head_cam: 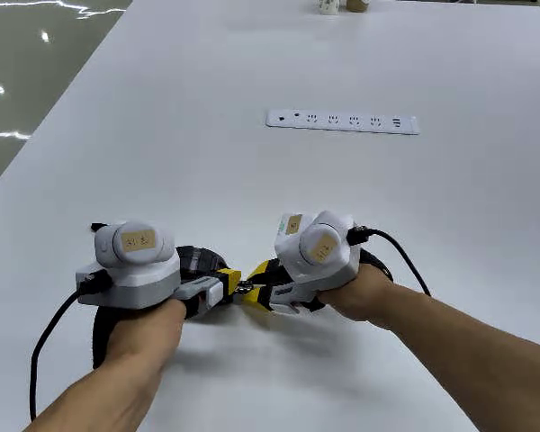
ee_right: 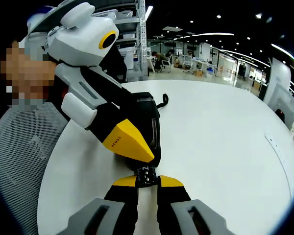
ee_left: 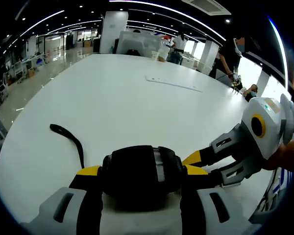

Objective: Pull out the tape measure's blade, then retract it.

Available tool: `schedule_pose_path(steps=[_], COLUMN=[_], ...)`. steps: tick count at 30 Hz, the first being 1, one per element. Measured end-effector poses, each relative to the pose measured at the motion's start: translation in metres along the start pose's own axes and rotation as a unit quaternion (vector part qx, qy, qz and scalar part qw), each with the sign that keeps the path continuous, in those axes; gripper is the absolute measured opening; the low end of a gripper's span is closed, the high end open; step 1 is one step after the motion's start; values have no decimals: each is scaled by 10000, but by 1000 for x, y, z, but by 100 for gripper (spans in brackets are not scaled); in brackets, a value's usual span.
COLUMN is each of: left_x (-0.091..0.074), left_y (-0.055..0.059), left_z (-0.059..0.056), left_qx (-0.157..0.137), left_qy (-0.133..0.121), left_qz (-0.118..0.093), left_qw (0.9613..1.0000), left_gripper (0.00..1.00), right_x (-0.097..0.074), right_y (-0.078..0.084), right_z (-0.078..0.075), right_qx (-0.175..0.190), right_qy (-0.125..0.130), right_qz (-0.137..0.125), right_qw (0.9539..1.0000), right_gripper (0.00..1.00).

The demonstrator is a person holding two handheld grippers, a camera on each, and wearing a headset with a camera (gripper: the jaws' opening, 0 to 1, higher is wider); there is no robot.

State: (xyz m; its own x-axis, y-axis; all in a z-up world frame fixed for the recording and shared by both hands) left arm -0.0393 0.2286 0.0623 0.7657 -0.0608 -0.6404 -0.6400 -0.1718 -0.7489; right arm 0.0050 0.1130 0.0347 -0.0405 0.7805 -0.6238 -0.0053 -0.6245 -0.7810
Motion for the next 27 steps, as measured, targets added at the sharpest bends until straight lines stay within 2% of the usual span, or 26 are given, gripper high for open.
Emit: schedule_pose_path(steps=[6,27], left_x=[0,0], left_y=[0,-1], left_z=[0,-2], left_qx=[-3,69], left_qy=[1,-89], left_qz=[-1,35], left_qw=[10000,9999], left_gripper=[59,61], right_x=[5,7], right_y=[-3,-5], right_z=[0,1], right_qx=[10,-220], right_qy=[-35,-96], right_qz=[-49,84], right_qw=[10000,9997], right_gripper=[11,12])
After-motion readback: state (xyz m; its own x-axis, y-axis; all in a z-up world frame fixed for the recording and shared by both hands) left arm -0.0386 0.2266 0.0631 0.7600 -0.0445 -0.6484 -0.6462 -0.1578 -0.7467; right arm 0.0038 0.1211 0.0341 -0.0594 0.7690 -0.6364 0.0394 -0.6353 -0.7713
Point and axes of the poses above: the centre of the closed fingertips' face, and the gripper's own axes: x roughly forward along the fingers, z roughly to its left, y roughly out of its underside, the point moved 7 cm from there along -x, roughly backward along the fingers, and after that the axes turned 3 degrees about -z, right-handed, at the moved point
